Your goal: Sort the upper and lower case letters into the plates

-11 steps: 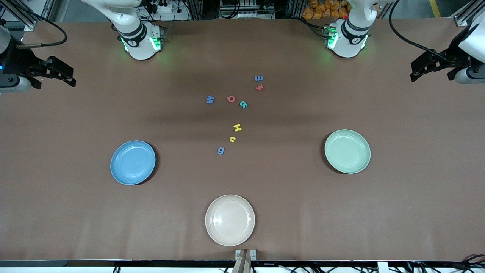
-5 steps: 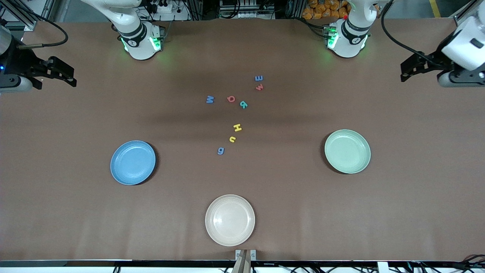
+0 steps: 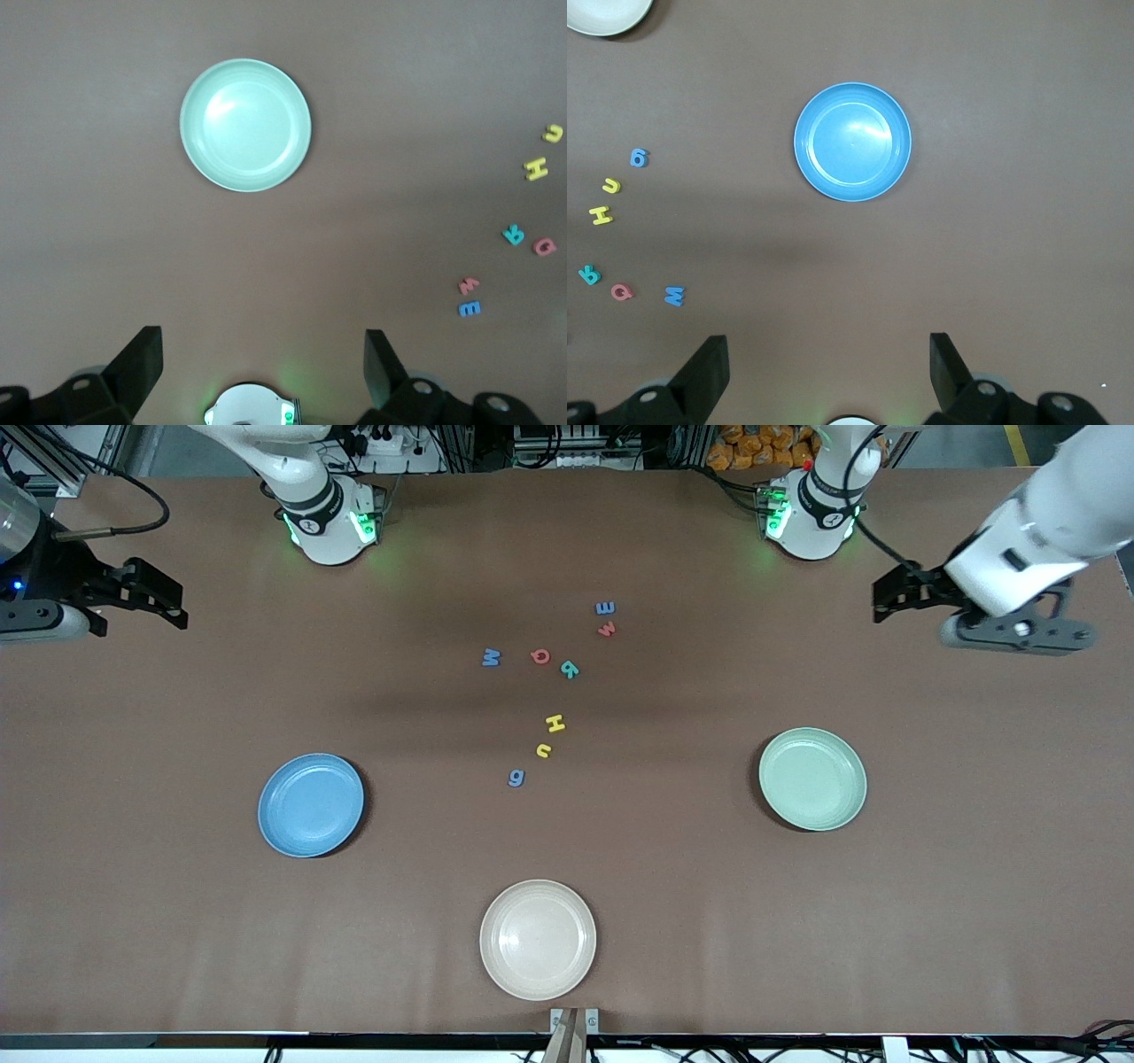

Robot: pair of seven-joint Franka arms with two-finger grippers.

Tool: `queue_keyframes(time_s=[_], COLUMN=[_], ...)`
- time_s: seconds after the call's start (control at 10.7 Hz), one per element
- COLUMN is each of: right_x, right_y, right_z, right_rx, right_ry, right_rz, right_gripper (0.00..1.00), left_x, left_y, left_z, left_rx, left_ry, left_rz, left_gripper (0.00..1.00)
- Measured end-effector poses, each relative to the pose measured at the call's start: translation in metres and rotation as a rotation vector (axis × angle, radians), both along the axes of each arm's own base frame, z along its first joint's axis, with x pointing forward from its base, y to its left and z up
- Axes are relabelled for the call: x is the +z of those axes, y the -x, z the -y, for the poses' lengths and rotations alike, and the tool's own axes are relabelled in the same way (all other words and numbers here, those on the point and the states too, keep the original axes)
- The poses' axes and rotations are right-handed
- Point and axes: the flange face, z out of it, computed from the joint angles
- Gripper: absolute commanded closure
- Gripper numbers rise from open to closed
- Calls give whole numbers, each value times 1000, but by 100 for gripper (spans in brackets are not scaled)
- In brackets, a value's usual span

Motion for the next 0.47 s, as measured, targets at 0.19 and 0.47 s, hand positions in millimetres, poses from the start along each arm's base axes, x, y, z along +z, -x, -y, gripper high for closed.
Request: queue_keyframes(time_s=[0.19, 0.47], right_x=[-1, -5], right_y=[-2, -4], right_z=[-7, -13], right_rx=[14, 24], right_ry=[-1, -1], right_rz=[8, 0], right_gripper=[0, 0], left_x=[-5, -7], left_y=[5, 1], left_z=[19, 25], left_rx=[-19, -27], left_ry=[-5, 2], left_rz=[-6, 12], left_gripper=[0, 0])
